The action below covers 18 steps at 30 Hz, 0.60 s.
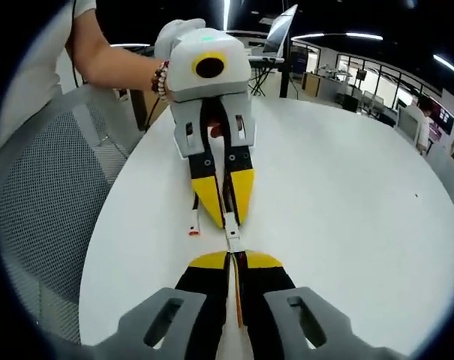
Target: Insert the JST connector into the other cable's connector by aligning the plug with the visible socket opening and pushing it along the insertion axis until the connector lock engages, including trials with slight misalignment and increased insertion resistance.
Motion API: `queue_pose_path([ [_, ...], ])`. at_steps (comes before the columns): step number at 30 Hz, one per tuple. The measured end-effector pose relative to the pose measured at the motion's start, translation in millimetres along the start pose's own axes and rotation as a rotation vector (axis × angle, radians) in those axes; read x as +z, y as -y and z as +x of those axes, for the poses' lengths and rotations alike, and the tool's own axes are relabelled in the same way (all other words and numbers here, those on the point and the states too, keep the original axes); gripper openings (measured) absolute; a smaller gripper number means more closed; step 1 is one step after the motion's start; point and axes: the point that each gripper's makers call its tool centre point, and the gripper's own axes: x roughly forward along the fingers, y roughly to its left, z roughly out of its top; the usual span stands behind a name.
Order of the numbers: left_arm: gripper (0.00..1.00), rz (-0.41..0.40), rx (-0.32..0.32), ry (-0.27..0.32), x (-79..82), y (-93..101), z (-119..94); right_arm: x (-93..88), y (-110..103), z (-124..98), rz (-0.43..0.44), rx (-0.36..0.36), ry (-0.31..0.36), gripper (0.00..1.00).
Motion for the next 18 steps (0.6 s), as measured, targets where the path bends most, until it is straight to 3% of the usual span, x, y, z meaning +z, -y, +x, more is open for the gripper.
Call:
queue_pose_path([
  [18, 0.00, -0.005, 0.011, 0.026, 8.0, -3.5, -2.0, 5.3, 2.8, -5.7, -0.007, -0.008, 0.026, 0.03],
])
